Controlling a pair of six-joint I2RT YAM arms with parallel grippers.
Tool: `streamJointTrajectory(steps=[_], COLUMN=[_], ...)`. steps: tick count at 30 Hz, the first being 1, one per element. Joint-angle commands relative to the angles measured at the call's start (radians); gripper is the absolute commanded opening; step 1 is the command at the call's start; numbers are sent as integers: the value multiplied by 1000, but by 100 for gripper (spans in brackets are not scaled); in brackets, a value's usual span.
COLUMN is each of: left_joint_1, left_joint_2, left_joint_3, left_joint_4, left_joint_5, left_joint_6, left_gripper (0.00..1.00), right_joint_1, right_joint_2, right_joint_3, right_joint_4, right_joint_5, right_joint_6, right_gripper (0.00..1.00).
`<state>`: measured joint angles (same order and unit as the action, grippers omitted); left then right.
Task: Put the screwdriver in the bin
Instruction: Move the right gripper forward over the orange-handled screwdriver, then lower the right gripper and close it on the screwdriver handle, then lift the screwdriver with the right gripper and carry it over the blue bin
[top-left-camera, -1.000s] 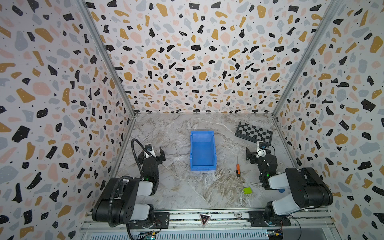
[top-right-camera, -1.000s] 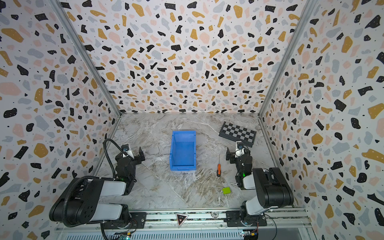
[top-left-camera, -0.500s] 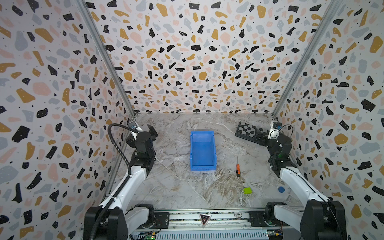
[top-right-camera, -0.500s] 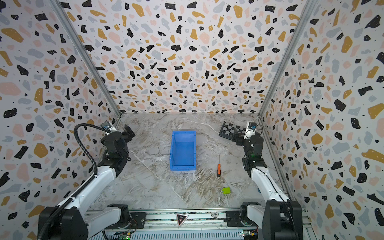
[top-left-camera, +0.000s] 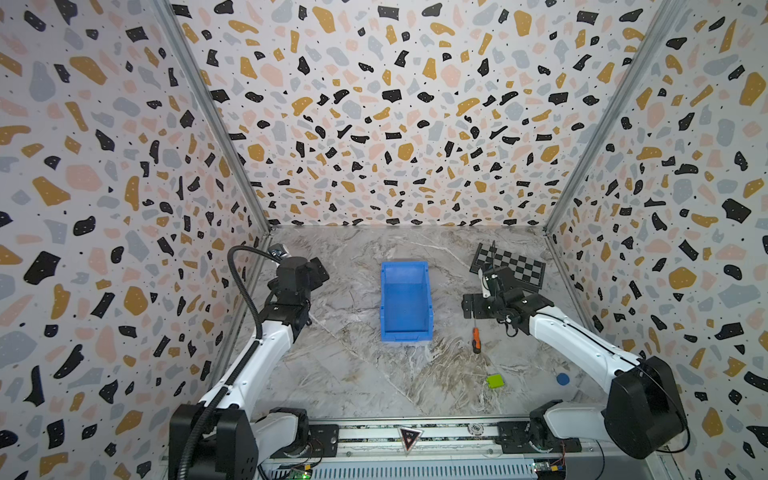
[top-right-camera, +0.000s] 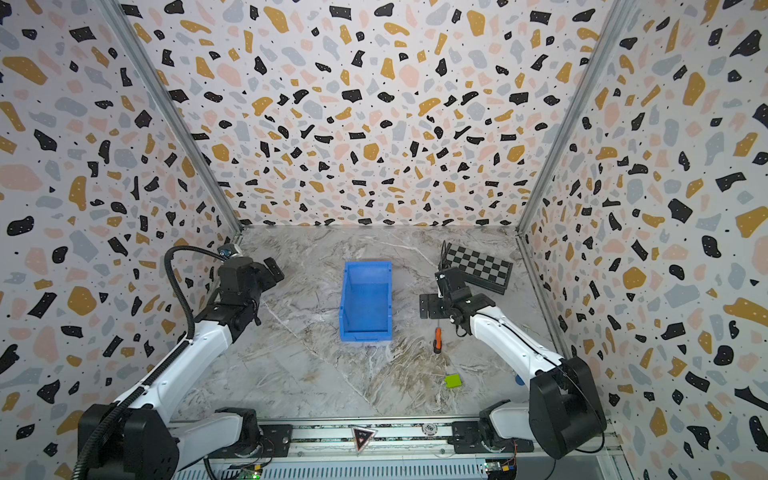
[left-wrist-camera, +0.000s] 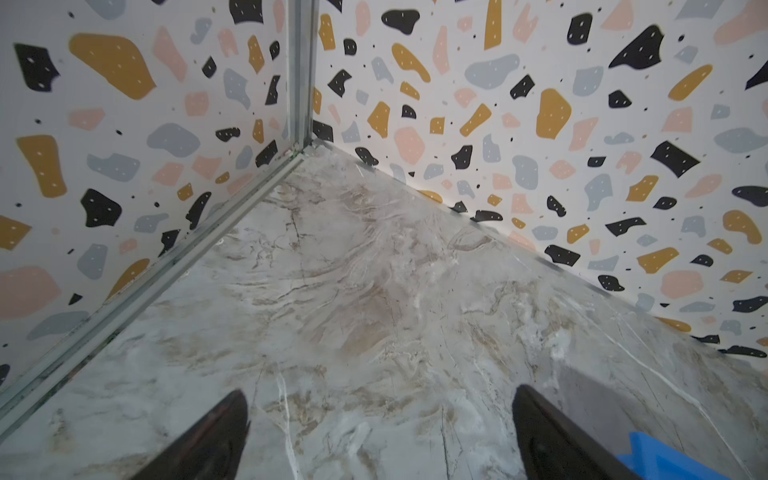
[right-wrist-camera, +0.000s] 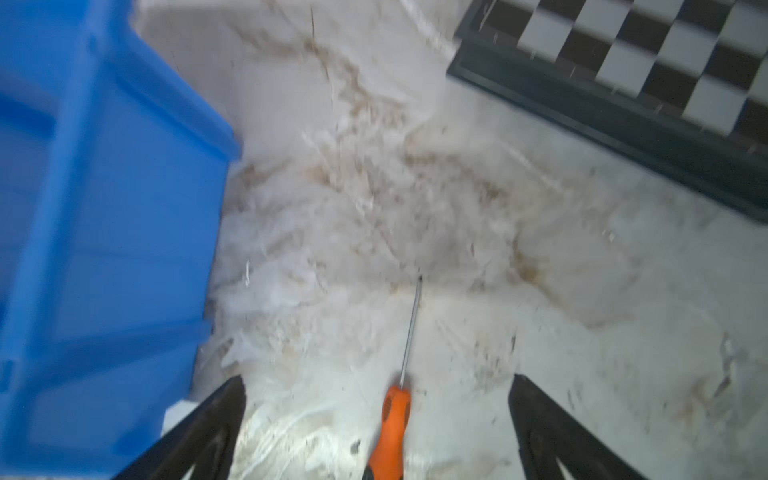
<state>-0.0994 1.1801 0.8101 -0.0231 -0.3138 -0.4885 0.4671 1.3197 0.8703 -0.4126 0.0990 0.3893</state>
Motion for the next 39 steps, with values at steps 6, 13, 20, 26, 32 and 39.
streamJointTrajectory(steps=[6,13,20,26,32,39], left_joint_1=[0,0,0,0,0,0], left_joint_2=[69,64,66,64,76,90], left_joint_3=[195,159,156,150,155,161], left_joint_4=[-159,-119,-117,-119,-135,-158], left_joint_5=[66,57,42,35,62,110], left_joint_6=[-6,10,11,14,7,2], left_gripper=[100,100,100,100,100,100], right_joint_1=[84,87,88,87,86,76], right_joint_2=[-5,-4,23,39,68,111], right_joint_3=[-91,-164,-194,-197,-194,-194], right_joint_4=[-128,-88,-50,-22,4,33], right_joint_5=[47,27,10,-2,-7,-22], right_joint_6=[177,205,207,207,202,197], right_gripper=[99,77,67,56,44,38])
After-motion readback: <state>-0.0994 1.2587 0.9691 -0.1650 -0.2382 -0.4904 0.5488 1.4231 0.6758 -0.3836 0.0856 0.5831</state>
